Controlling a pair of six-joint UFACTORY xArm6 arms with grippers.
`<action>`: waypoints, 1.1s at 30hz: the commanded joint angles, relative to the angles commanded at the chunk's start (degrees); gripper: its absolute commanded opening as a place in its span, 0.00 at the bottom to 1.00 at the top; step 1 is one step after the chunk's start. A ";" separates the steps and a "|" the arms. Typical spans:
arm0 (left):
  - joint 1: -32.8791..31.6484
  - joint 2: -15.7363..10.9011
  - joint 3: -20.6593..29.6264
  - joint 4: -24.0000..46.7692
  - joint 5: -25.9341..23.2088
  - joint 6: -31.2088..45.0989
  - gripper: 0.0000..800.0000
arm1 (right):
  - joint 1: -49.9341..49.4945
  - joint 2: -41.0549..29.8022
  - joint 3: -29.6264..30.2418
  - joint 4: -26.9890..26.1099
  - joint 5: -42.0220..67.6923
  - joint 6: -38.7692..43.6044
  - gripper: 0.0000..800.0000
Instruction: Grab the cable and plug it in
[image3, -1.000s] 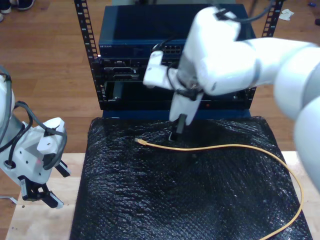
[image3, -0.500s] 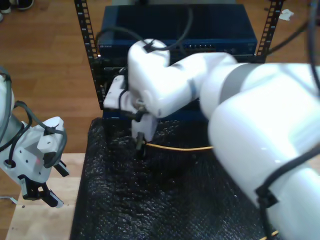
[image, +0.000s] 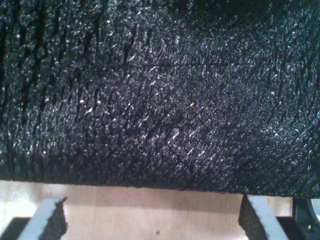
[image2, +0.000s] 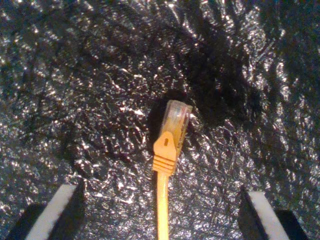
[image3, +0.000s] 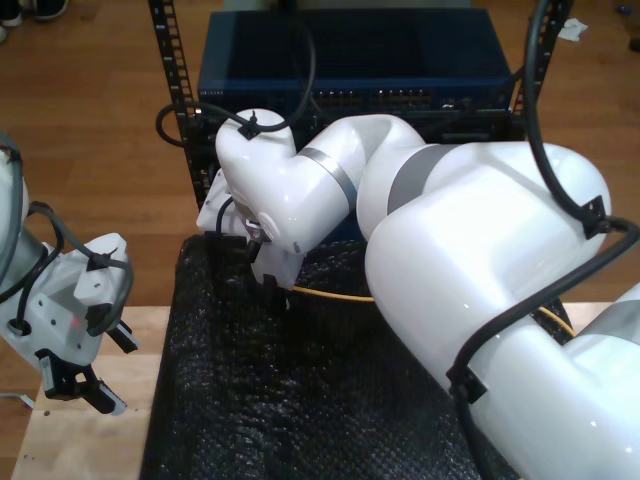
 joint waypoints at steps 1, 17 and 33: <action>0.00 -0.09 0.00 0.00 0.00 0.00 1.00 | 0.00 0.26 0.00 -0.09 0.00 0.26 0.88; 0.00 -0.09 0.00 0.00 0.09 0.00 1.00 | 0.18 2.29 -1.05 -4.66 0.00 7.30 0.67; 0.09 -0.09 0.09 0.00 0.09 0.00 1.00 | 1.32 3.60 -2.73 -7.65 0.00 9.93 0.59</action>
